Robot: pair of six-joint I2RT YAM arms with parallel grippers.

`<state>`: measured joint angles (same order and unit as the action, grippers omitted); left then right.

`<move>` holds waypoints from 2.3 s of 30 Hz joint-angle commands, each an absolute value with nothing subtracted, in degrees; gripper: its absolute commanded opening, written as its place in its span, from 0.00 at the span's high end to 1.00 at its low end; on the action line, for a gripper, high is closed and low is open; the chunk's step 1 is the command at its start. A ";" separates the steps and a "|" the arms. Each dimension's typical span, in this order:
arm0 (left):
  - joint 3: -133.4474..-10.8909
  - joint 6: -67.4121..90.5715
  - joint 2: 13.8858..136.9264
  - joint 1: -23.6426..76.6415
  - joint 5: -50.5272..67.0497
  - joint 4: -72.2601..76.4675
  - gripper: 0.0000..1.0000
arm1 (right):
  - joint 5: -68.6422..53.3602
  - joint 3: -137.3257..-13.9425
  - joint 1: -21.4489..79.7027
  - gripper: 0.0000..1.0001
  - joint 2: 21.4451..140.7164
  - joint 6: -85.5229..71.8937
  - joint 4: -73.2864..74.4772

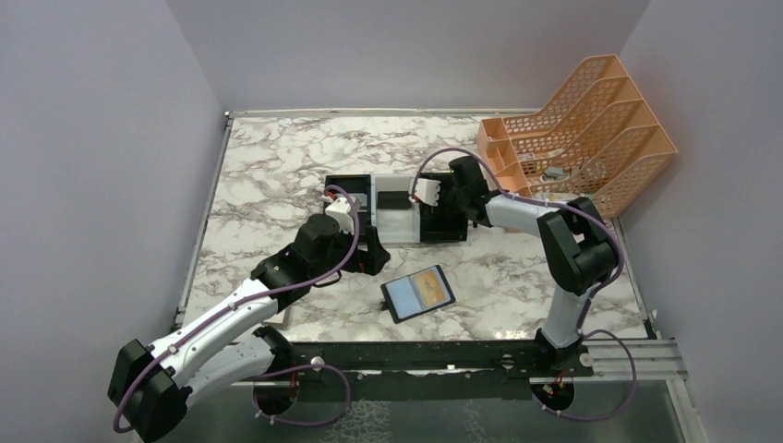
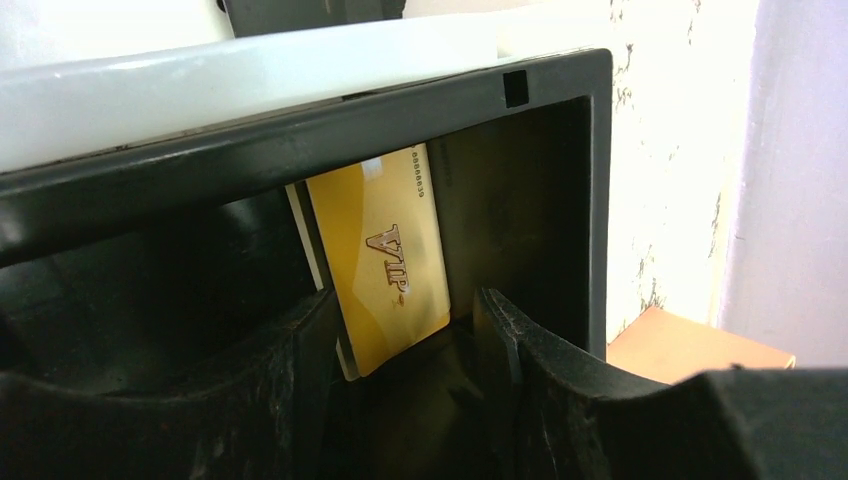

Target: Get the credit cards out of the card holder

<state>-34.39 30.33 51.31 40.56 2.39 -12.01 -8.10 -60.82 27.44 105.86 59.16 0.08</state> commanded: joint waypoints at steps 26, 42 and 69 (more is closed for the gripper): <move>-30.40 43.20 60.40 42.37 15.23 7.88 0.10 | -6.16 -23.52 27.73 0.59 60.04 -25.44 -27.79; -31.39 52.35 75.63 57.35 0.85 17.15 0.34 | -27.49 -21.12 27.77 0.71 59.41 -31.44 -8.75; -27.15 60.34 84.14 61.05 -4.89 25.22 0.49 | -32.60 -23.64 27.77 0.78 79.05 -25.80 -5.31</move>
